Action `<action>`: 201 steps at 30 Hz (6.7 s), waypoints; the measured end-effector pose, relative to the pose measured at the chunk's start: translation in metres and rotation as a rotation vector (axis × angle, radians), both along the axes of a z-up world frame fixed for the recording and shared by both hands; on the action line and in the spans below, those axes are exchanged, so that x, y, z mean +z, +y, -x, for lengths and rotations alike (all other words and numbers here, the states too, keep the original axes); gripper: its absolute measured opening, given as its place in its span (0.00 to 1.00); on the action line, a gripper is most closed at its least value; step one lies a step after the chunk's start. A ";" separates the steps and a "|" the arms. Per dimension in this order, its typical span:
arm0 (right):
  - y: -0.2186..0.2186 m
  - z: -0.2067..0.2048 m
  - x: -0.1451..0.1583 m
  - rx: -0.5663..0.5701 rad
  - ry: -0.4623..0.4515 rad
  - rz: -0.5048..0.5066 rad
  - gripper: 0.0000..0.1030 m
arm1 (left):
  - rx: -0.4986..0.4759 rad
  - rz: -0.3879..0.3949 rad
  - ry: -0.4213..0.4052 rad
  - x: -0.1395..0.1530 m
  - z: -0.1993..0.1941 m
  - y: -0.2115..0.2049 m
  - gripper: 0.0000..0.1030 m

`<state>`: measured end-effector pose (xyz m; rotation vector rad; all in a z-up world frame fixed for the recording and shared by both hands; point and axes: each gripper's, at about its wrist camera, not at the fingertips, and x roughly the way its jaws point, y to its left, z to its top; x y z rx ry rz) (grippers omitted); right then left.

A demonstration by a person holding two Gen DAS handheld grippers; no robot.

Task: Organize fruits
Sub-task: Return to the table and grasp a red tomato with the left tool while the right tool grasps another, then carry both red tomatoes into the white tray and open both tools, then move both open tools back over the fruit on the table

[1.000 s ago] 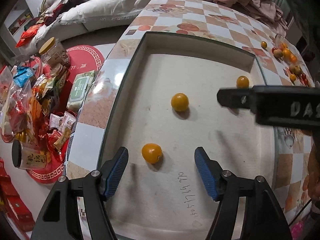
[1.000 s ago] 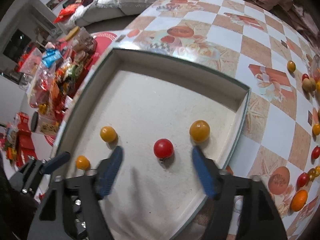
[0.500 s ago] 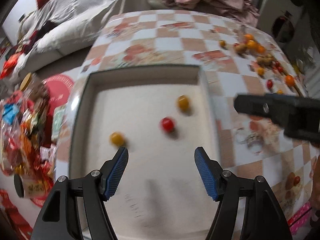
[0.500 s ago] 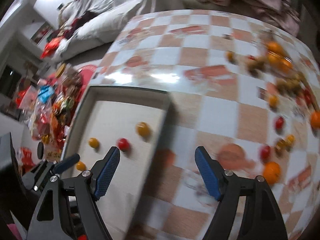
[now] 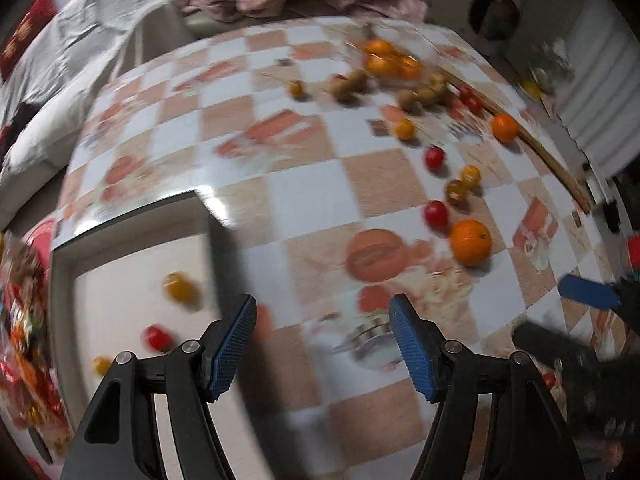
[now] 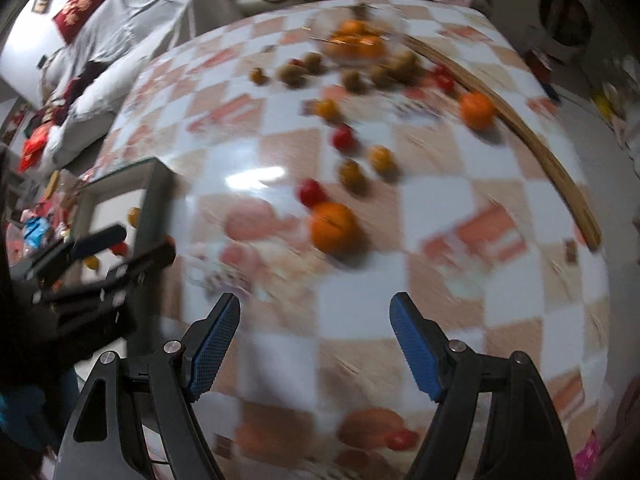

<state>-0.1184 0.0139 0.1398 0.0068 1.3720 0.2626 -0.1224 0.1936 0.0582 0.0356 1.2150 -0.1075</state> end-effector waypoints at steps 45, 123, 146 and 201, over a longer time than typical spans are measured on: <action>-0.063 0.074 -0.025 -0.059 0.079 0.016 0.23 | -0.128 0.057 0.006 -0.029 -0.052 -0.084 0.24; 0.268 0.020 -0.043 0.613 0.075 -0.045 0.23 | 0.603 0.020 0.076 -0.032 0.152 0.202 0.24; 0.262 0.020 -0.046 0.598 0.102 -0.079 0.47 | 0.546 -0.017 0.103 -0.032 0.150 0.195 0.25; -0.026 -0.119 -0.051 0.123 0.060 -0.032 0.49 | -0.055 -0.071 -0.021 -0.039 -0.119 -0.046 0.73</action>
